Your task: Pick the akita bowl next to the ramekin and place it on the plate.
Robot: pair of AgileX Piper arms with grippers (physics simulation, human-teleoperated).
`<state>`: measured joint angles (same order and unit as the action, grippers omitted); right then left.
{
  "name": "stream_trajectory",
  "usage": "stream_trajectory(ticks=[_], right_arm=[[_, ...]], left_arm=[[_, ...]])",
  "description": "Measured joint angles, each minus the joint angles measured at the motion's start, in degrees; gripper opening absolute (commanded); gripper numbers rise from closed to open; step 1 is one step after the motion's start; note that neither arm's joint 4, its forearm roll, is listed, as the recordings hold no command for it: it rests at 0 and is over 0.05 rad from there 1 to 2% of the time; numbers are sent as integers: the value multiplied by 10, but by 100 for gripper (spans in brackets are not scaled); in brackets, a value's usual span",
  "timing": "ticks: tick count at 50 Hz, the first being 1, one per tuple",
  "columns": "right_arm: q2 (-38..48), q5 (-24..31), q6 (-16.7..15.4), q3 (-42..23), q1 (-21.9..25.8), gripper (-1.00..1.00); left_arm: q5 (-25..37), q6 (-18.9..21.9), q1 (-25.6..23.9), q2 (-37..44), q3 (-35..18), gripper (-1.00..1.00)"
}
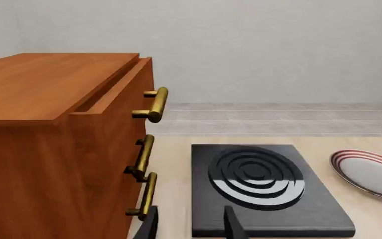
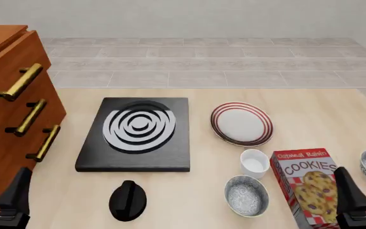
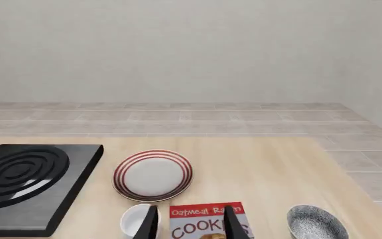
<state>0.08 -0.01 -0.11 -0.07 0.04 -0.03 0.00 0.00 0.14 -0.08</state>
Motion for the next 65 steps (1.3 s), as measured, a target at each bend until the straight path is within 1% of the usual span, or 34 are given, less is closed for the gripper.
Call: stream_trajectory(ticks=[18,29,38,50,65], right_arm=[[0,2,-13,-2,9,100],[0,26,-24,-14,17,100],[1,68,-30,-45,23,100],[13,130,-35,-109,37,100],[59,164,-45,-167,56,100]], left_arm=[[-1,0,0,2,-1,100],[-1,0,0,3,-2,100],[-1,0,0,3,-2,100],[-1,0,0,3,-2,100],[-1,0,0,3,-2,100]])
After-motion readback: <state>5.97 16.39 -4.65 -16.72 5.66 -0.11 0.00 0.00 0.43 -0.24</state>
